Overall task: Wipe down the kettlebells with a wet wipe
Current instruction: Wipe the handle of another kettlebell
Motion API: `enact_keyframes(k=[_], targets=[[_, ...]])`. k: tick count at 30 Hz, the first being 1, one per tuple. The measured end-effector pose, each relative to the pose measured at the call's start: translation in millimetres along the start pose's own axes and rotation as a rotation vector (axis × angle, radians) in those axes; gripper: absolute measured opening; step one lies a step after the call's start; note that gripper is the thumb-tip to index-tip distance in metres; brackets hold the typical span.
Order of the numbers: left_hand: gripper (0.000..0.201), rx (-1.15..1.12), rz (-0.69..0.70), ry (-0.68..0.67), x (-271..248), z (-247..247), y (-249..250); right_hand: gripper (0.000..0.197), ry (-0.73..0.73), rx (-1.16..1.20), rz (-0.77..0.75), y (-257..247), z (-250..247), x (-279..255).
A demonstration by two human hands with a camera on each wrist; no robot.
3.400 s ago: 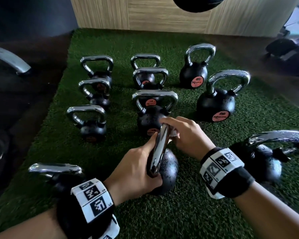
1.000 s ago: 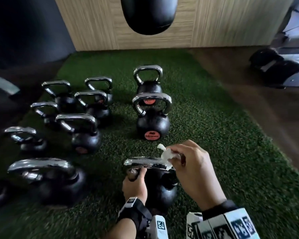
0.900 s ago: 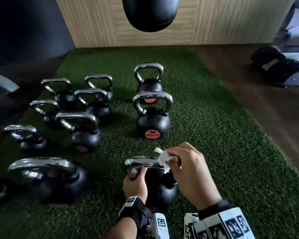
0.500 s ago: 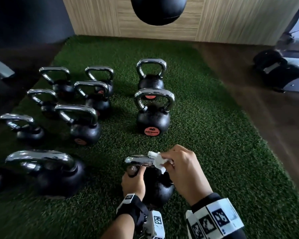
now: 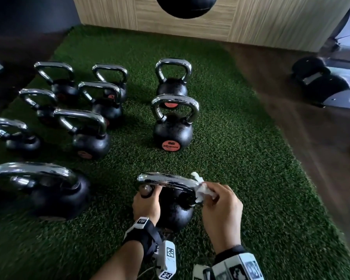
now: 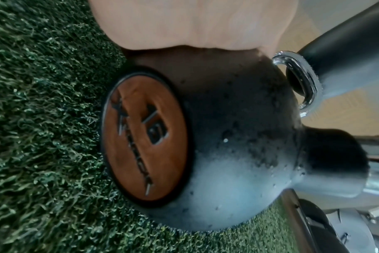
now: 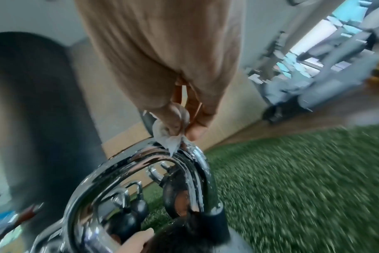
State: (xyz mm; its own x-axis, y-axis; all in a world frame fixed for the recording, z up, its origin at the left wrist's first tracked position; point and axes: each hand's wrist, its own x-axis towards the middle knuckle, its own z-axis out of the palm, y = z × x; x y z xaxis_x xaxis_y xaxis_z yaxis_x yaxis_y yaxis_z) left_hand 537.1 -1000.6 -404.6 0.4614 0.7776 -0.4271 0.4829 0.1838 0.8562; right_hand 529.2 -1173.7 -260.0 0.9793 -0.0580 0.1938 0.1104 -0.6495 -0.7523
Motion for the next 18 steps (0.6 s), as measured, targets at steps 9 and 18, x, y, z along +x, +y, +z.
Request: enact_keyframes(k=[9,18], targets=[[0.061,-0.013,0.014,-0.036,-12.1,-6.8,10.0,0.020,-0.016,0.423,0.421,39.9,18.1,-8.6],[0.059,0.246,0.111,-0.177,-18.0,-22.3,15.9,0.022,-0.066,0.634,0.632,61.1,38.9,-10.5]])
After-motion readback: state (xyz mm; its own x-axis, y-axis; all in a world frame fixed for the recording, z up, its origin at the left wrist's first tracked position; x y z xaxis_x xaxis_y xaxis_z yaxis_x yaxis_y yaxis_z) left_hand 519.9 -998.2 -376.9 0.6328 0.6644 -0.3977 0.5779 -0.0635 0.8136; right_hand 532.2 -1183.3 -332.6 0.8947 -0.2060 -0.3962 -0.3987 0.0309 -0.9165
